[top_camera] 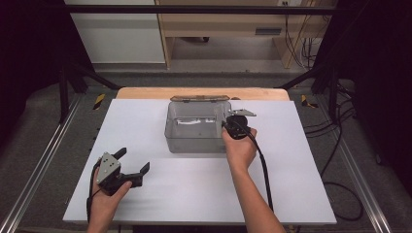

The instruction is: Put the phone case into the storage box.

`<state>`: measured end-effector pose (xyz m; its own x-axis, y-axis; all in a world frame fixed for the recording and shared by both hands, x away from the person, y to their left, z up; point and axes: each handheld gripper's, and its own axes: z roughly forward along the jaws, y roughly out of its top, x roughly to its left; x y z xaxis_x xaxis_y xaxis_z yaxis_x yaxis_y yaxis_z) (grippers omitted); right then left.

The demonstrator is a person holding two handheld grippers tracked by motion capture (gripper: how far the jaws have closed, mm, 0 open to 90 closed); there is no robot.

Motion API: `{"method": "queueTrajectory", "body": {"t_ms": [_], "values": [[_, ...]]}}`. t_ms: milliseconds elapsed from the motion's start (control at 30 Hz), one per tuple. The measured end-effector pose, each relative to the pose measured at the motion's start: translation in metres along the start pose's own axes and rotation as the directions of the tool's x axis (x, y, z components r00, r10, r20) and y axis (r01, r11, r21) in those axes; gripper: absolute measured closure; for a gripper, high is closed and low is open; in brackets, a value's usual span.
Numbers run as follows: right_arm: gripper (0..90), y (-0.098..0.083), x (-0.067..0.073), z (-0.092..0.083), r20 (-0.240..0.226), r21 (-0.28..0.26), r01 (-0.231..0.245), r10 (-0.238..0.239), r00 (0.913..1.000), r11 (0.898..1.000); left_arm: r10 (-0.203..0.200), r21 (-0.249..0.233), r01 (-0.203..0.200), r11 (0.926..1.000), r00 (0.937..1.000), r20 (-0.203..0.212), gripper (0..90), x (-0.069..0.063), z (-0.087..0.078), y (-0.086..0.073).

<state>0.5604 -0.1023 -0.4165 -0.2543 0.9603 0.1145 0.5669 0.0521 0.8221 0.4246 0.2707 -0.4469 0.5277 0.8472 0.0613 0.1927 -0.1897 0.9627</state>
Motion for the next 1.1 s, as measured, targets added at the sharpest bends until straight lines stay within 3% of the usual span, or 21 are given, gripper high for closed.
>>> {"method": "queueTrajectory", "body": {"t_ms": [1100], "values": [[79.2,0.001,0.0008,-0.0008,0.017,-0.002,0.006,-0.006,0.9998,1.0,0.002,0.003,-0.002,1.0,1.0,0.002,2.4,-0.0005,0.0003,0.0001]]}}
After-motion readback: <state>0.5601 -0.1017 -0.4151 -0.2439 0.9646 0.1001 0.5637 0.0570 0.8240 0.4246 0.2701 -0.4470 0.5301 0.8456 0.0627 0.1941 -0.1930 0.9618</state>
